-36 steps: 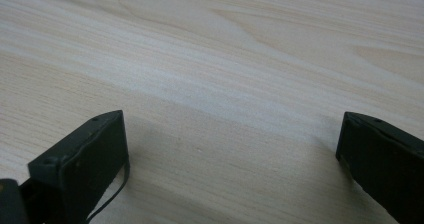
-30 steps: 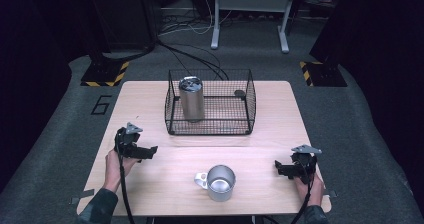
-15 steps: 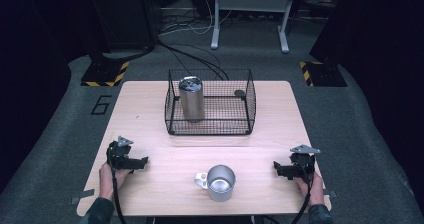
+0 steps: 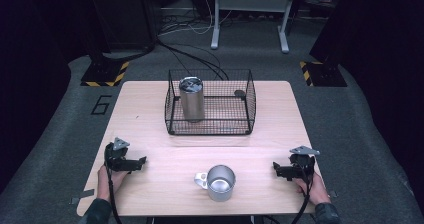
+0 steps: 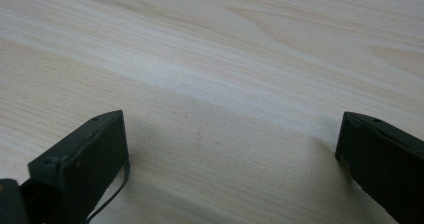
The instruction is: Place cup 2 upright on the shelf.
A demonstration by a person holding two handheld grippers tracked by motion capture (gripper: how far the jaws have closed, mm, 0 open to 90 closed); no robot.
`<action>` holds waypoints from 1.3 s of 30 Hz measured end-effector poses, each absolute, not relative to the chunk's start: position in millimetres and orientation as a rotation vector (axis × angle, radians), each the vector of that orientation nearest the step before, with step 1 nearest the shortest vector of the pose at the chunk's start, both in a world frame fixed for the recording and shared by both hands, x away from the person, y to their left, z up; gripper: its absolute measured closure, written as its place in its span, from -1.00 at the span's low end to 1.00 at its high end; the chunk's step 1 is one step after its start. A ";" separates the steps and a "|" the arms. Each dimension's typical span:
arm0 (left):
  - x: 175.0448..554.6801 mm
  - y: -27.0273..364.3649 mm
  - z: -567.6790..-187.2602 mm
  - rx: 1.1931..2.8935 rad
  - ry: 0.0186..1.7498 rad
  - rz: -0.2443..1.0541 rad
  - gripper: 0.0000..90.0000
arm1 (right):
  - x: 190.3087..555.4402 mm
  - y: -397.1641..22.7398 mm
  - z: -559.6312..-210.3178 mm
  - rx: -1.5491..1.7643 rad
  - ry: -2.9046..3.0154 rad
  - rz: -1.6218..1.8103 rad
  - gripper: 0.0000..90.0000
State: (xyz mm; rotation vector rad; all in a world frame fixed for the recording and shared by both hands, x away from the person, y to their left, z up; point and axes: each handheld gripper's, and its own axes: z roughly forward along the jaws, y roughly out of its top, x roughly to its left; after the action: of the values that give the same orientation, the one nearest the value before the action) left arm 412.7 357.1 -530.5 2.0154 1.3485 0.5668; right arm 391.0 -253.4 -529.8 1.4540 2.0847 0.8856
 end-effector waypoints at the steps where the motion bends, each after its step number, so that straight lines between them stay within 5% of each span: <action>1: 414.1 356.2 -531.9 1.990 1.357 0.589 -1.00 | 386.1 -256.7 -529.1 1.416 2.100 0.872 -1.00; 24: 415.8 356.6 -531.7 1.983 1.377 0.594 -0.99 | 334.7 -187.5 -455.9 1.064 2.347 1.158 -1.00; 39: 415.6 356.7 -531.6 1.987 1.378 0.594 -0.99 | 320.0 -144.0 -445.3 0.879 2.511 1.273 -1.00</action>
State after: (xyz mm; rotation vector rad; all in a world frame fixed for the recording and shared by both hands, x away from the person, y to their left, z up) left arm 415.6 356.7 -531.6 1.9868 1.3778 0.5940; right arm 320.0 -144.0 -445.3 0.8795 2.5113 1.2725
